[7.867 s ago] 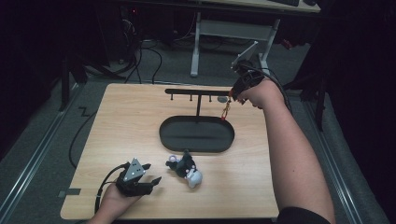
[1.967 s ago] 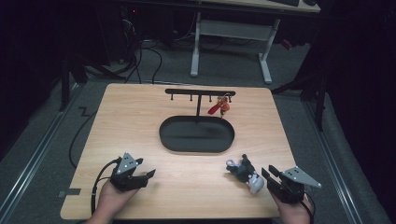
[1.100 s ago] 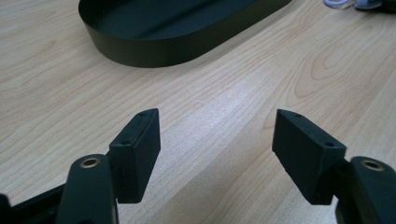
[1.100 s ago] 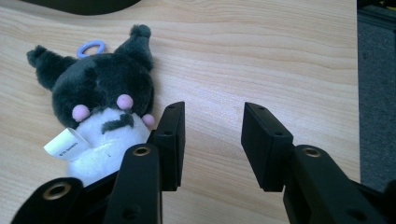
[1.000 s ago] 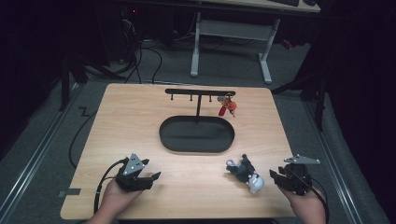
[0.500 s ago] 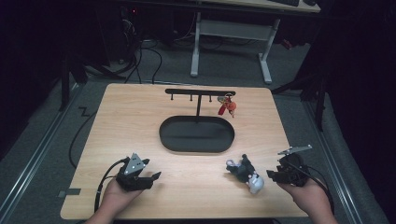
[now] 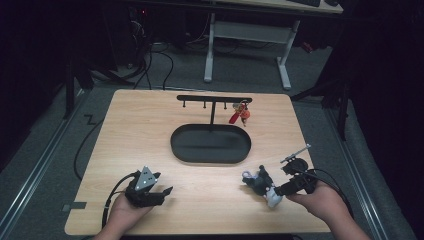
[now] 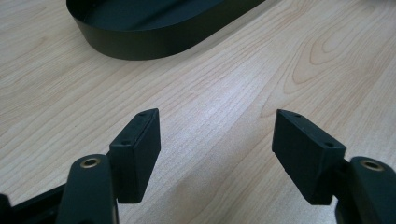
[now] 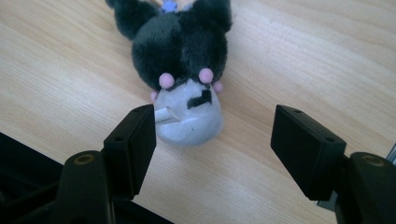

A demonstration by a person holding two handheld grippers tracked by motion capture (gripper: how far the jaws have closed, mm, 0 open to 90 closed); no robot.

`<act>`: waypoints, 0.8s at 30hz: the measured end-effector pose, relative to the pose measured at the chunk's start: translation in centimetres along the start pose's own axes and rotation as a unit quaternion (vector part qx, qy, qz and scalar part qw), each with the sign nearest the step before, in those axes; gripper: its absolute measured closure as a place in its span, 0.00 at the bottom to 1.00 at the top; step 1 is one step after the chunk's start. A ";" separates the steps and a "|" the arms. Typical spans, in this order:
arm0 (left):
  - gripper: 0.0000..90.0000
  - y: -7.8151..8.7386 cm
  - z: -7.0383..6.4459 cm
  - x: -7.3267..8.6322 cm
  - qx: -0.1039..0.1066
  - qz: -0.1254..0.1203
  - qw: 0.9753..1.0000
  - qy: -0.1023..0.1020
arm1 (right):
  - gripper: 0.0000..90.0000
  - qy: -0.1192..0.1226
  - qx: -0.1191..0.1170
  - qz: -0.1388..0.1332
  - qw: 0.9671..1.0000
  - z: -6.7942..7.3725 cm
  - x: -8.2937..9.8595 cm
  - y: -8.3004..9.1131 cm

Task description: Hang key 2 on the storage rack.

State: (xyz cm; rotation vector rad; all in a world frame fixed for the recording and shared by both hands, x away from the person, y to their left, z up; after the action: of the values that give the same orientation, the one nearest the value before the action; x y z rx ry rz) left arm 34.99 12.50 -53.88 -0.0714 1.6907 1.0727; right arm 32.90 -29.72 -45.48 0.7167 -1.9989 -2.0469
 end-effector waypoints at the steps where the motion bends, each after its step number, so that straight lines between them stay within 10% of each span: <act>1: 0.36 0.0 0.0 0.0 0.001 0.000 1.000 0.000 | 0.34 0.002 0.000 0.004 1.000 0.1 -0.1 -0.3; 16: 0.37 -0.2 -0.2 0.1 0.006 0.010 1.000 -0.009 | 0.30 0.012 -0.011 0.067 0.998 1.0 -0.4 -5.3; 24: 0.37 -0.3 -0.3 0.2 0.009 0.014 1.000 -0.011 | 0.49 0.026 -0.015 0.069 0.997 1.3 -0.3 -6.1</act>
State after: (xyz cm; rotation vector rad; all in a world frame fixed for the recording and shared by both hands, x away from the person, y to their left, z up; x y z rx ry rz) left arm 34.86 12.19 -54.18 -0.0239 1.6854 1.0742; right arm 33.73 -27.95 -51.43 0.6015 -1.9278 -1.9545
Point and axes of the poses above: each handheld gripper's, and its own axes: y roughly backward along the jaws, x roughly out of its underside, z roughly to its left, the point moved 4 cm from there along -y, roughly forward along the jaws, and after that the axes turned 3 degrees about y, right-handed, at the moved point
